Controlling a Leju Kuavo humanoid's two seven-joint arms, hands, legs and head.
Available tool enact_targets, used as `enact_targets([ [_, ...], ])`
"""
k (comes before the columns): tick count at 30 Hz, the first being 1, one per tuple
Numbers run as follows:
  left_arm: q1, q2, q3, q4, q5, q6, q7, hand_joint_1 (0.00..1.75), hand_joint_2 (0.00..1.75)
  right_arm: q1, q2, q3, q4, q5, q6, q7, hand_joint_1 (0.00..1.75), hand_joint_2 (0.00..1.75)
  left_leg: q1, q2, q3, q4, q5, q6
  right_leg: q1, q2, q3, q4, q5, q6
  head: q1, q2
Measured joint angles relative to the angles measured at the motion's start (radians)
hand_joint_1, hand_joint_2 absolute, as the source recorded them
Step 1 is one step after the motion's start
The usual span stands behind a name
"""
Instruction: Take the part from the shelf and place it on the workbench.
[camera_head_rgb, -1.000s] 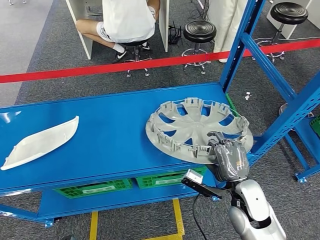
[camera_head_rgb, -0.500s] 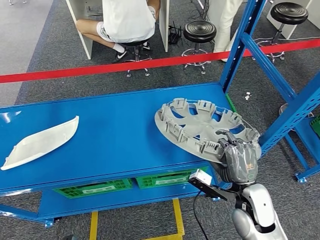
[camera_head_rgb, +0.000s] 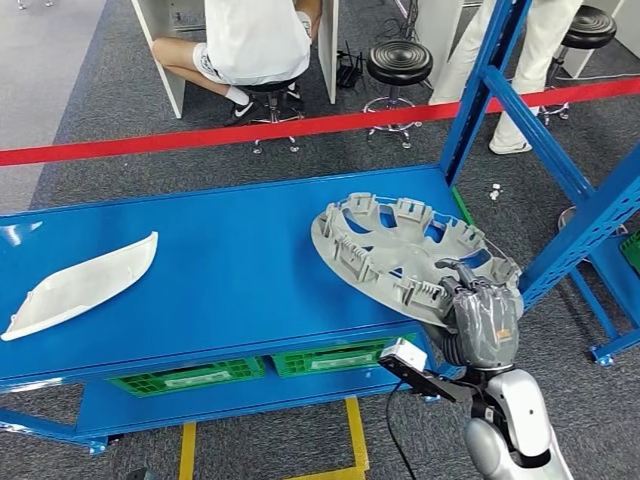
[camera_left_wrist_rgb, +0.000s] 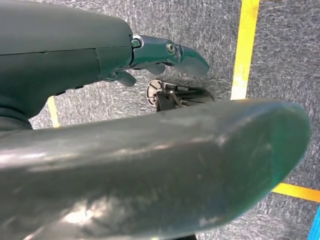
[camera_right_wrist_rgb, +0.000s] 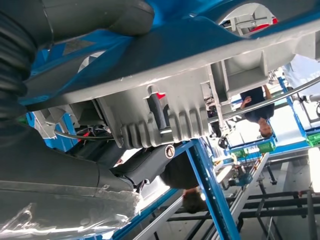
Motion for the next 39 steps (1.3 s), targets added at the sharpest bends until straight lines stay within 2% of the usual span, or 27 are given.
enact_targets([
  [23,0.0,0.0,0.016,0.0,-0.006,0.006,0.0,0.0,0.0,0.005,0.007,-0.003,0.0,0.0,-0.003,-0.01,1.75,1.75,0.0,0.0,0.0,0.0,0.0,0.0,0.0,0.0,0.0,0.0,0.0,0.0,0.0,0.0],
  [29,-0.001,0.0,0.016,0.0,-0.026,0.006,0.0,0.0,0.0,0.013,0.015,-0.008,-0.024,0.011,-0.064,-0.052,1.75,1.75,0.0,0.0,0.0,0.0,0.0,0.0,0.0,0.0,0.0,0.0,0.0,0.0,0.0,0.0],
  [33,-0.002,0.0,0.016,0.0,-0.044,0.006,-0.004,0.0,1.75,0.019,0.027,-0.008,-0.053,0.029,-0.116,-0.072,1.75,1.75,0.0,0.0,0.0,0.0,0.0,0.0,0.0,0.0,-0.001,0.0,0.0,0.0,0.0,0.0],
  [39,-0.002,0.002,0.013,-0.001,-0.097,0.025,-0.083,0.0,1.75,0.047,0.039,-0.008,-0.115,0.078,-0.186,-0.124,1.75,1.75,0.0,0.0,0.0,0.0,0.0,0.0,0.0,0.0,-0.001,0.0,0.0,0.0,0.0,0.0],
])
